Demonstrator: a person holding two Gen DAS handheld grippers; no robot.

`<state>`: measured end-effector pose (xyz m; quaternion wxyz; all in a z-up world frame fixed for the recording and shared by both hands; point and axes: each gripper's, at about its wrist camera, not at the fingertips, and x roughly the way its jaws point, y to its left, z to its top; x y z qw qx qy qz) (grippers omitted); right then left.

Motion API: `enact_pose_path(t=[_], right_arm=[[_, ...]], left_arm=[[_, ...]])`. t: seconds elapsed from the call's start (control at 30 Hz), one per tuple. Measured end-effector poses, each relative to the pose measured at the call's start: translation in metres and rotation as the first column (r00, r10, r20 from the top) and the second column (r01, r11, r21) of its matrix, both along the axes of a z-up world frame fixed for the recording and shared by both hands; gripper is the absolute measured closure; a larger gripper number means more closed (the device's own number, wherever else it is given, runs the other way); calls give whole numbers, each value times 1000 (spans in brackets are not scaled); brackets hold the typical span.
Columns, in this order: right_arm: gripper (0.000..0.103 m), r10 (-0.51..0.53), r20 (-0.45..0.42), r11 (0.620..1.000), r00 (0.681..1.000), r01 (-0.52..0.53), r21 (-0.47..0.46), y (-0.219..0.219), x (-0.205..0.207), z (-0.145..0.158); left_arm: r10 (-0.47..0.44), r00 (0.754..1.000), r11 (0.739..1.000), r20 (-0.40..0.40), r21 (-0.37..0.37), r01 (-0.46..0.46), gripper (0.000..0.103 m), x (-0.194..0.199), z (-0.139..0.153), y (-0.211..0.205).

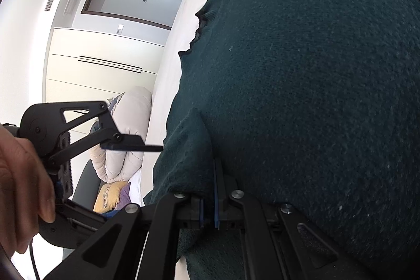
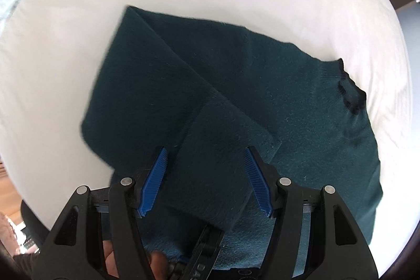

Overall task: Fold small clothes
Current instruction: 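Fold the held sleeve across the sweater body with the left tool, release, then grasp the other sleeve with the right tool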

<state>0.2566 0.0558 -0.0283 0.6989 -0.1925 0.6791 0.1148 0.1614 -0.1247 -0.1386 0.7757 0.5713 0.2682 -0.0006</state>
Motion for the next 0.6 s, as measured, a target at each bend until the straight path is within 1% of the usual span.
enact_pose_path(t=[0.07,0.13,0.2,0.27,0.33,0.43,0.6], right_arm=[[43,-16,-2,999,1000,16,-29,0,5,-4],[43,-19,-9,999,1000,19,-38,3,2,-6],[43,-26,-23,1000,999,26,-7,6,-2,-3],[43,-39,-38,998,999,41,51,-6,-13,-1],[43,-49,-39,995,998,52,79,-8,-24,4],[43,-47,-42,997,998,49,61,0,-24,0],[43,-19,-47,999,999,18,-33,10,-25,-20]], left_arm=[[2,1000,1000,-1,-4,-2,101,-1,0,0],[5,1000,1000,-3,-4,-5,101,1,0,0],[9,1000,1000,-5,-7,-9,101,1,0,0],[13,1000,1000,-4,-9,-13,101,3,-1,0],[16,1000,1000,-4,-8,-16,101,4,-1,-1],[18,1000,1000,-6,-4,-18,101,7,-2,-2],[25,1000,1000,-6,-15,-26,101,7,-1,-1]])
